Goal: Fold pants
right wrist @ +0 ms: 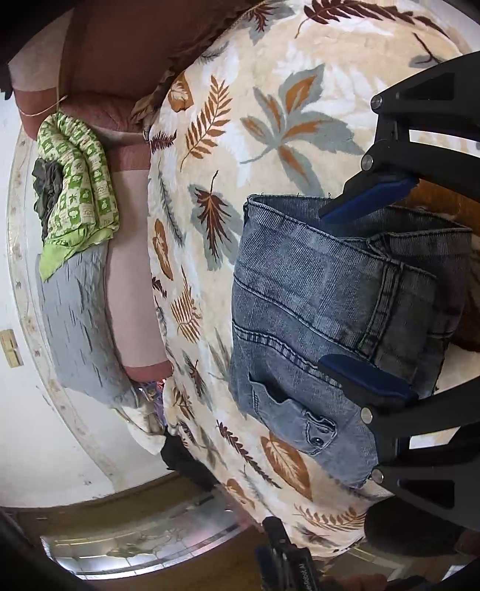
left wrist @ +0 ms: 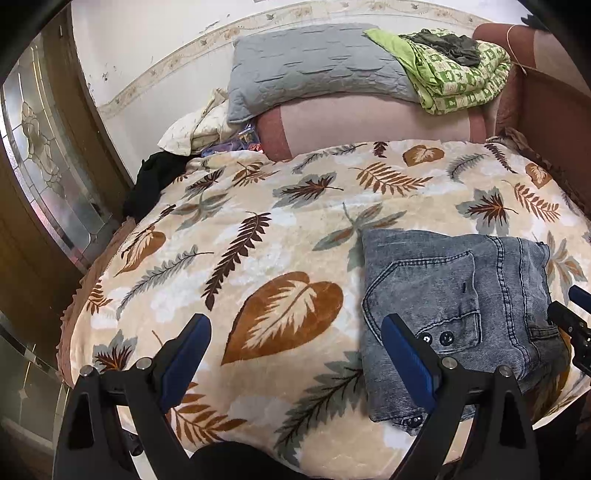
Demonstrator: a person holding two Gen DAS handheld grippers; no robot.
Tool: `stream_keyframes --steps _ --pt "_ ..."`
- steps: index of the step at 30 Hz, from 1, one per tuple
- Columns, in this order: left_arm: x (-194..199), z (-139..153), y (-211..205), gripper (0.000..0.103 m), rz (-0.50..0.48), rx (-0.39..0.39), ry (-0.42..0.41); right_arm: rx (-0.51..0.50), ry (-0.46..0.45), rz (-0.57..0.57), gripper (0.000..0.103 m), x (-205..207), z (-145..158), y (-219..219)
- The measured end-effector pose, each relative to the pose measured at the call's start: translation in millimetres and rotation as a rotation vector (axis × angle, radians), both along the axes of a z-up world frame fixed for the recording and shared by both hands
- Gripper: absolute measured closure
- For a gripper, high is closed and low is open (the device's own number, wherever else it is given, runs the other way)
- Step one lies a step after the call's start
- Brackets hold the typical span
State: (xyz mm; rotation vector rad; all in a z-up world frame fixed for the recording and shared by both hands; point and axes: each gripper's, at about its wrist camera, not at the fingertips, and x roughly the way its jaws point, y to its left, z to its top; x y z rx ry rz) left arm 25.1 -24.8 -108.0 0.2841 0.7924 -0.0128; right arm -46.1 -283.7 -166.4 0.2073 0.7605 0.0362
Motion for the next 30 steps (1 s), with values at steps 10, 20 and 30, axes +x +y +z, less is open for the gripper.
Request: stream_keyframes --steps 10,20,30 --pt "-2 1 -7 0.01 -0.011 0.003 0.002 0.035 -0.025 -0.03 0.027 -4 4 -12" --pt "-4 11 -31 0.01 -0.084 -0.026 -0.013 0.03 -0.045 -0.085 0.027 -3 7 -21" --pt "-6 25 -58 0.01 -0.133 -0.029 -0.039 0.059 -0.053 -0.163 0.027 -15 5 -52"
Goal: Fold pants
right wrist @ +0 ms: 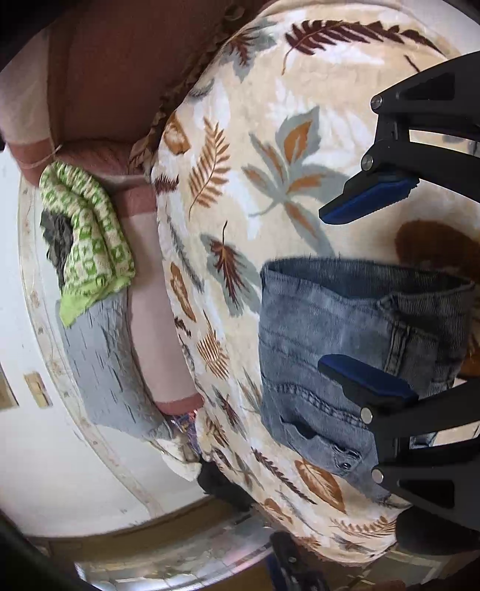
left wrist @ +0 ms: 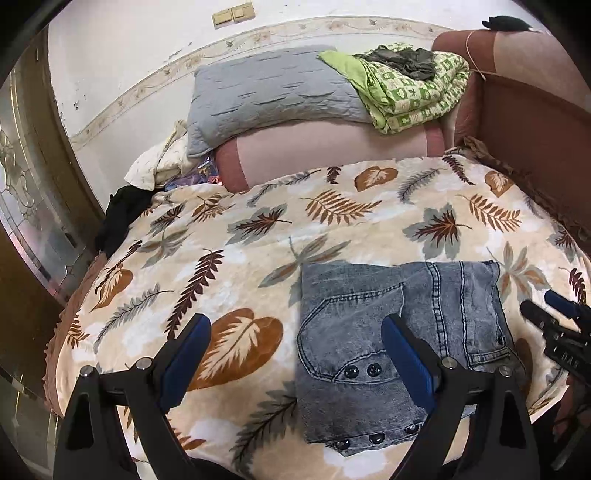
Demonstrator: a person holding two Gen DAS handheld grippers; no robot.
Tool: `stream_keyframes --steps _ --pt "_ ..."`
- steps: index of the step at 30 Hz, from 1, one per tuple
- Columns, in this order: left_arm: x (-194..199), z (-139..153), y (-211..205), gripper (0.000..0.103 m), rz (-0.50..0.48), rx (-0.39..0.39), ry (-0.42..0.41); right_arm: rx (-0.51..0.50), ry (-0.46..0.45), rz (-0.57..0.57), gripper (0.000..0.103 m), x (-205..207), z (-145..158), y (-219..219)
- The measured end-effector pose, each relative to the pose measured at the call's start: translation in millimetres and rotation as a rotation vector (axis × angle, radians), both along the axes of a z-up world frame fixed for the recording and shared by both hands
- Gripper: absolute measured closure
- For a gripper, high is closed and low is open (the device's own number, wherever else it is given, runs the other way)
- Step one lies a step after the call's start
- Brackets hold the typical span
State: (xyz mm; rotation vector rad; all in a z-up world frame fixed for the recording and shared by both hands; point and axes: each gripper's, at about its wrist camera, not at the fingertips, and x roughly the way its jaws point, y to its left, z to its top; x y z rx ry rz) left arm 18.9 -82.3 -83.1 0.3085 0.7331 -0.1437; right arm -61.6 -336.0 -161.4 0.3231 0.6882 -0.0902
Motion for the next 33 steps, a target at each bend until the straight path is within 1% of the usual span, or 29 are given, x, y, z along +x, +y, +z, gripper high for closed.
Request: stream_keyframes --steps 5,9,15,33 --pt "2 -4 -4 0.01 0.011 0.019 0.023 0.024 -0.018 -0.014 0.027 -1 3 -5" --pt "0 -2 -7 0.01 0.009 0.027 0.012 -0.007 -0.018 0.004 0.027 0 4 2" --pt "0 -6 -11 0.01 -0.001 0.034 0.029 -0.049 -0.011 0.024 0.027 1 3 10" --pt "4 -16 -3 0.01 0.014 0.024 0.057 -0.089 0.012 0.039 0.027 6 -1 20"
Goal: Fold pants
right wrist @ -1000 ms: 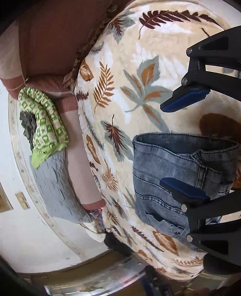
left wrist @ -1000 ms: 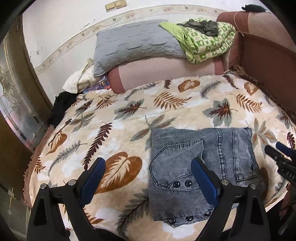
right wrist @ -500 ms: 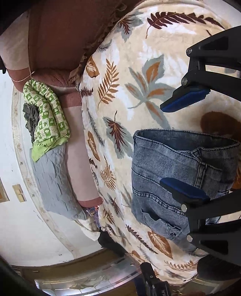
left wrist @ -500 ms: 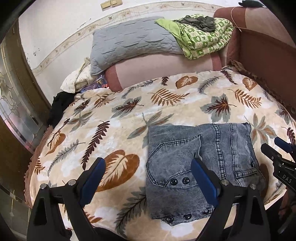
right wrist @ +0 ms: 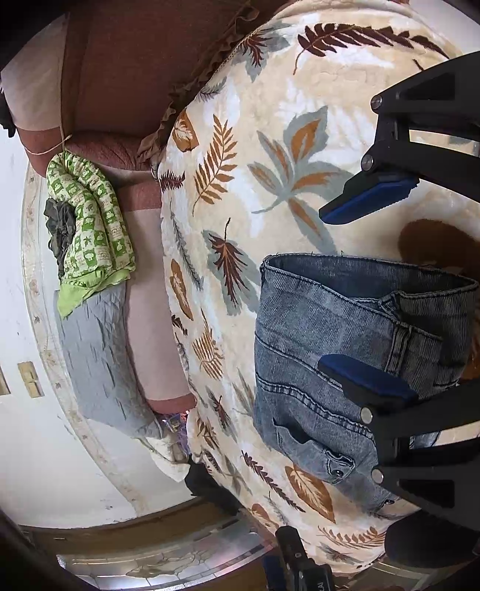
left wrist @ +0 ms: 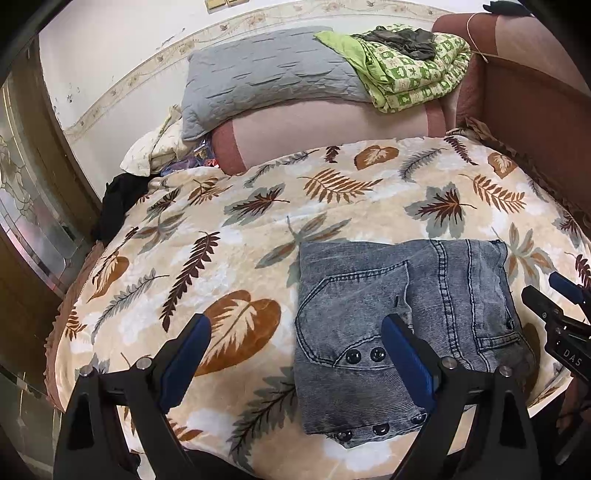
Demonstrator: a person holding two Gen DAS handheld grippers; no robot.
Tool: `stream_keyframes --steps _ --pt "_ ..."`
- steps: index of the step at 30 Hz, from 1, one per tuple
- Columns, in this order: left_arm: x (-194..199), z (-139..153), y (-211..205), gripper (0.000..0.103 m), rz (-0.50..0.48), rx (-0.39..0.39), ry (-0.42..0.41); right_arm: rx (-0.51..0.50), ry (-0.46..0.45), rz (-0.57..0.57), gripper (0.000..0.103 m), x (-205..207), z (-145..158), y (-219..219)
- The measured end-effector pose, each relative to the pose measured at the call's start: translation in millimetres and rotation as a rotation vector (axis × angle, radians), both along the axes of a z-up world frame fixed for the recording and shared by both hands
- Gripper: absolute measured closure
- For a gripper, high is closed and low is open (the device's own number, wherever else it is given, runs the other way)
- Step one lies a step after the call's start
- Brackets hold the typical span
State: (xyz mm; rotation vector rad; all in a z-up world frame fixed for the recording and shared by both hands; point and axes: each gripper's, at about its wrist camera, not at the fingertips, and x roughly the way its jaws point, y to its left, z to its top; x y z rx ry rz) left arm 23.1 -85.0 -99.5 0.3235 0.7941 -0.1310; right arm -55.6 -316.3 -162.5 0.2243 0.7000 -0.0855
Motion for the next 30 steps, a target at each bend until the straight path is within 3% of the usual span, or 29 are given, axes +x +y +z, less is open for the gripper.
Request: stream_keyframes --steps 30 --pt "7 -14 38 0.01 0.07 -0.034 0.036 -0.041 0.031 0.079 0.027 16 -6 41"
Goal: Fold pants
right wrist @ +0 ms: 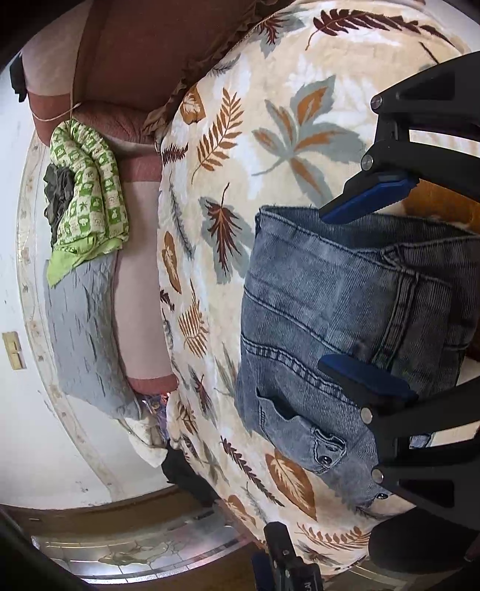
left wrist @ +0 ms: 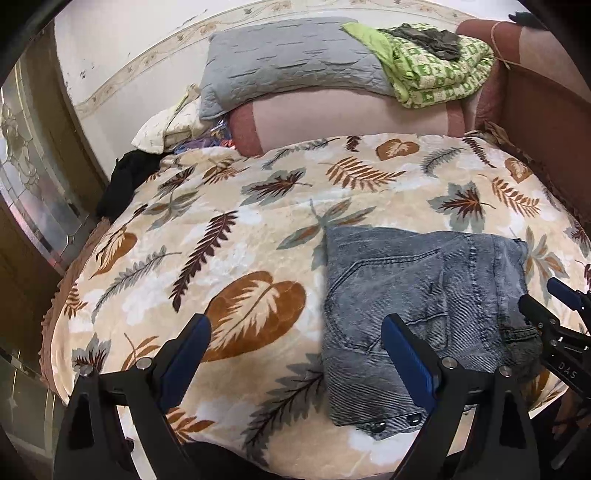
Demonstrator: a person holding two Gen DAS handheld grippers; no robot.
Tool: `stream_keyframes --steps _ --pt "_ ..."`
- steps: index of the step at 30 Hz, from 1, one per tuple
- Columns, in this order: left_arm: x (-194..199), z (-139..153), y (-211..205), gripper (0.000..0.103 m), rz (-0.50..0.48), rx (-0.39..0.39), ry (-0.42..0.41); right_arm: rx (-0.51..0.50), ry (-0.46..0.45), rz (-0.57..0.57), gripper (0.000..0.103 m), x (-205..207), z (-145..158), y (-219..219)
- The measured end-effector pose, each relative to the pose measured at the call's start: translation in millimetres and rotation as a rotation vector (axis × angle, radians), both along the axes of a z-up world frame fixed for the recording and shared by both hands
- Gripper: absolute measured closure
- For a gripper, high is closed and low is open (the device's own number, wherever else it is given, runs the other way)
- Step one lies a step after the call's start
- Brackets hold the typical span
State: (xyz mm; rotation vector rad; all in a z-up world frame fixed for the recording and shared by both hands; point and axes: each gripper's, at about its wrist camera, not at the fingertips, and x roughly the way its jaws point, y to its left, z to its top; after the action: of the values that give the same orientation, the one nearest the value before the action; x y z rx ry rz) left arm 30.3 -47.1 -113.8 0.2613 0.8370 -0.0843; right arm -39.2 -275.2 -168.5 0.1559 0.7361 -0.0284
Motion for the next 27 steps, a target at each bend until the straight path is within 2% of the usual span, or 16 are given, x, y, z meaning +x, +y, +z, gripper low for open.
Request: stream_keyframes --steps 12,27 --pt "1 -8 10 0.01 0.022 0.007 0.021 -0.017 -0.003 0.031 0.027 2 1 16" --pt "-6 -11 -12 0.01 -0.016 0.042 0.026 0.011 -0.02 -0.014 0.027 -7 3 -12"
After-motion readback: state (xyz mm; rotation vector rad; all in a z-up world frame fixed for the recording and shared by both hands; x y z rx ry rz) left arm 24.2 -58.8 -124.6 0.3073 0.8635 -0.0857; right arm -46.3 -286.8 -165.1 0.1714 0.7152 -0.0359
